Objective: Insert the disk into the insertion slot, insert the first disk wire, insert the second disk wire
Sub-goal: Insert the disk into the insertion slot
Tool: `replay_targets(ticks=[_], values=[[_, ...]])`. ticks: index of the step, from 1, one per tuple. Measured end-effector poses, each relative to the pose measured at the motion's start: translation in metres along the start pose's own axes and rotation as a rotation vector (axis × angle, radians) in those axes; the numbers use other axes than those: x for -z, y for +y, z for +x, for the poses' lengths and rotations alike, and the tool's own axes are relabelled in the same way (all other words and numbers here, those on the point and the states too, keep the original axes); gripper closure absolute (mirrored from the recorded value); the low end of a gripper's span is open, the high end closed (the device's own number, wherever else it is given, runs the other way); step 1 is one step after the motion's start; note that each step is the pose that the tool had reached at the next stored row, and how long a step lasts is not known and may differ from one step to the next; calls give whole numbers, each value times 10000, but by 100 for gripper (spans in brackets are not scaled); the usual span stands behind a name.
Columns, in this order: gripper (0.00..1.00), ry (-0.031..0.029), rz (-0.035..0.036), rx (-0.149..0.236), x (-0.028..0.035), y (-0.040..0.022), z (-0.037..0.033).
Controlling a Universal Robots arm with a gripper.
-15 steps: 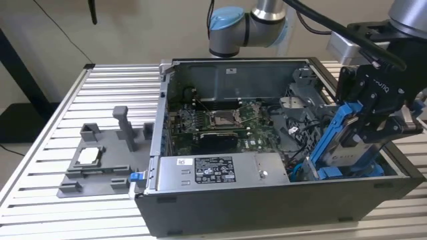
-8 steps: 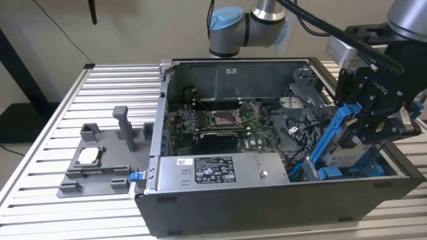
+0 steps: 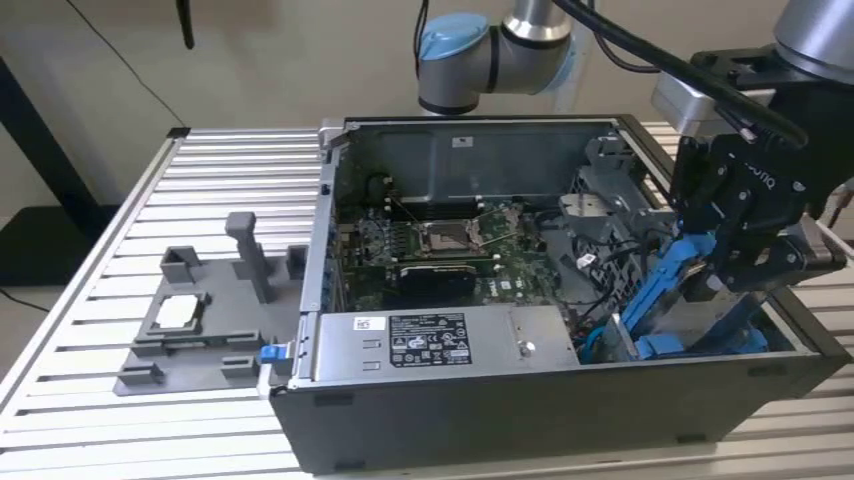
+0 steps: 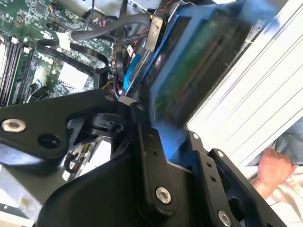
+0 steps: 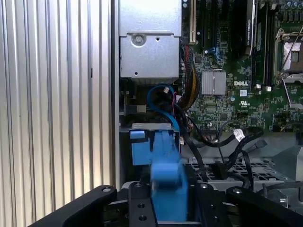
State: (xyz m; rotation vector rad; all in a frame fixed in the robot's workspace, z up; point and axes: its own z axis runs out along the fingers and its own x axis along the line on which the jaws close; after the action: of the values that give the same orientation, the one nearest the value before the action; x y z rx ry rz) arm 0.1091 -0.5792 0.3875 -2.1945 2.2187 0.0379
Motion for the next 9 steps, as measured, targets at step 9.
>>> replay_targets(ticks=[9], values=[[53, -3, 16, 2, 66, -1, -6]])
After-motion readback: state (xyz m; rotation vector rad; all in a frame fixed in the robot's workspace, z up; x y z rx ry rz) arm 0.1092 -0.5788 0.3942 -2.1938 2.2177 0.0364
